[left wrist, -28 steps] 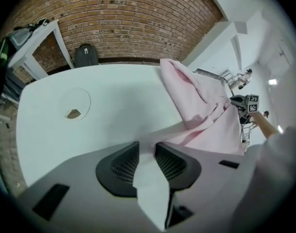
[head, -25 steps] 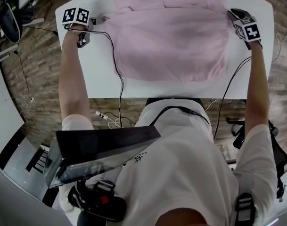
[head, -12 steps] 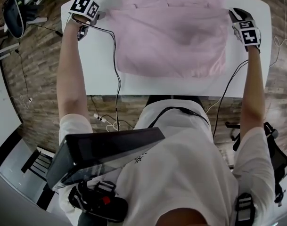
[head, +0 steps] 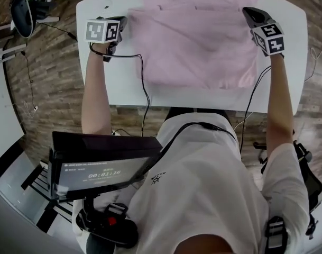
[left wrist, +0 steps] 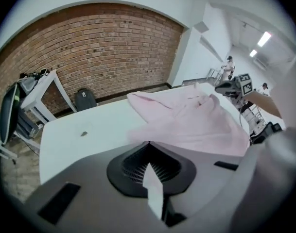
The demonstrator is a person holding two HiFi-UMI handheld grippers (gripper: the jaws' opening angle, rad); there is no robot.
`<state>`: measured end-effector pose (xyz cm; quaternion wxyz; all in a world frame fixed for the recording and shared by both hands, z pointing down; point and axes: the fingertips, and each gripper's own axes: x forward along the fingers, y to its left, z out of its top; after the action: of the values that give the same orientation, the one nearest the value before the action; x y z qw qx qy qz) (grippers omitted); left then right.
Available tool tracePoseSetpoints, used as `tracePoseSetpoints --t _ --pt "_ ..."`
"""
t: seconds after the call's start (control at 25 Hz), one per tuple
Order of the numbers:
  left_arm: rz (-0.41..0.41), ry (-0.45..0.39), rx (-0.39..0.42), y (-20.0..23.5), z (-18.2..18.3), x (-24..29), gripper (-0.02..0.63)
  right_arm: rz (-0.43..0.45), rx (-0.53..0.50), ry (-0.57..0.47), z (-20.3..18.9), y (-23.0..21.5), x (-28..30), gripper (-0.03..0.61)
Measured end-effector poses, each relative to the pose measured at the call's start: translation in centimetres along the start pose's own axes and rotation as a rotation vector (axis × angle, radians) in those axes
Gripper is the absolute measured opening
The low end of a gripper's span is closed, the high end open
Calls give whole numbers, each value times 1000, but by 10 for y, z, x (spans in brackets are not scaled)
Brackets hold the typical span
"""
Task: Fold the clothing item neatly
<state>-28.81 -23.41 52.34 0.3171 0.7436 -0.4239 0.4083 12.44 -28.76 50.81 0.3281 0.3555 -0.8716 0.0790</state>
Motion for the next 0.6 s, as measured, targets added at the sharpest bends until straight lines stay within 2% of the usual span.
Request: tracePoseSetpoints --t 0.16,0.28,0.4,0.6 --pt "-87 -76 -30 -69 -36 4 2 199 -97 -25 23 71 38 5" --pt "-161 -127 -94 -115 -59 6 2 301 -186 -3 31 110 63 5" --pt "-223 -167 -162 -142 -71 5 2 372 -244 7 48 137 86 6" --pt "-240 -175 -198 -180 -88 9 2 454 -315 34 54 158 107 23"
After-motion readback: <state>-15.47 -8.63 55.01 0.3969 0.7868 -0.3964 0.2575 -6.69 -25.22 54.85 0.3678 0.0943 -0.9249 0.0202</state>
